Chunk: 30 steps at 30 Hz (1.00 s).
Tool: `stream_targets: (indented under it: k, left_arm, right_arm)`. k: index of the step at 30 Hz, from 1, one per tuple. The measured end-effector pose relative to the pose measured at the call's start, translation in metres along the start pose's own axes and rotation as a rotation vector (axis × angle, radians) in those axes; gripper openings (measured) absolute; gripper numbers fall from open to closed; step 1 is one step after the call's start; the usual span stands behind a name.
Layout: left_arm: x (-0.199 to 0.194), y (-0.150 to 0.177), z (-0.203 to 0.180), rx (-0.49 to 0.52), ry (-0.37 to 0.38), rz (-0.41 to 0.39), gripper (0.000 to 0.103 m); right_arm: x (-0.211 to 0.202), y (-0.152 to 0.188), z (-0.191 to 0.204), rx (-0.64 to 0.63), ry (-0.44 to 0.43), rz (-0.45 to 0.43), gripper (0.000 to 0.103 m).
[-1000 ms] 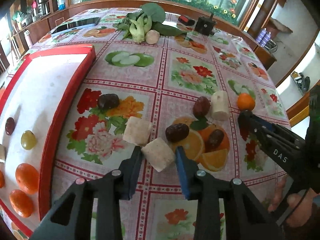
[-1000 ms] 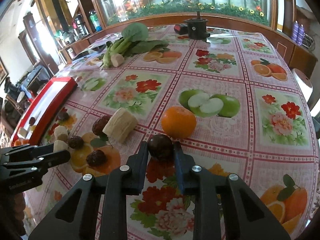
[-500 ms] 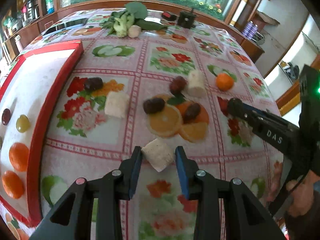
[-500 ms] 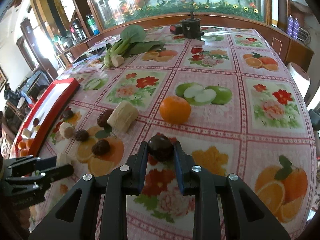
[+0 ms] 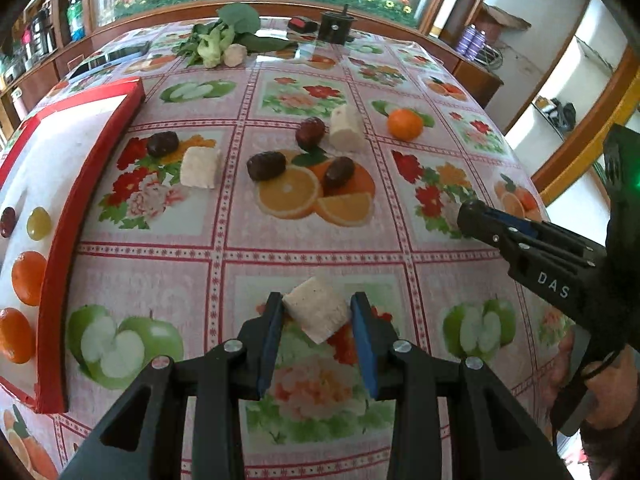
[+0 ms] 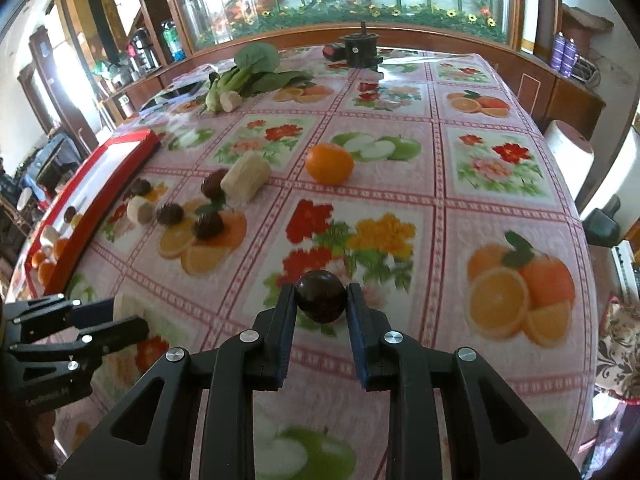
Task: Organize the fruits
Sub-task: 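Carry the date and banana chunk over the red-rimmed tray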
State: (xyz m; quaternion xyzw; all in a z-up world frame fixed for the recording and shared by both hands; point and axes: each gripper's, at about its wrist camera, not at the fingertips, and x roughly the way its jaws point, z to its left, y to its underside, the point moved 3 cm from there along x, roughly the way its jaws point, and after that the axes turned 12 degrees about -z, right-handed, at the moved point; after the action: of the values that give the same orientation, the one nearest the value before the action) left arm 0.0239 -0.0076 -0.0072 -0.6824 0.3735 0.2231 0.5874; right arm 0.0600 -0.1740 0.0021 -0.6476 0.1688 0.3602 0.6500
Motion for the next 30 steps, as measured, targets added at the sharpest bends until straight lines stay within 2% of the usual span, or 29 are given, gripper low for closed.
stream_targets:
  k: [8,12,30]
  left_arm:
    - [-0.005,0.005,-0.004,0.036,0.032,0.022,0.037]
    - [-0.009,0.004,0.001,0.037,0.037,0.021,0.037]
    - [-0.035,-0.010,0.049,-0.001,0.023,-0.022,0.037]
  right_arm:
    - [-0.005,0.006,0.007,0.018,0.035,0.014,0.025]
    - [-0.005,0.003,0.016,0.028,0.025,0.007,0.025]
    - [0.005,-0.018,0.100,-0.080,-0.032,-0.022,0.025]
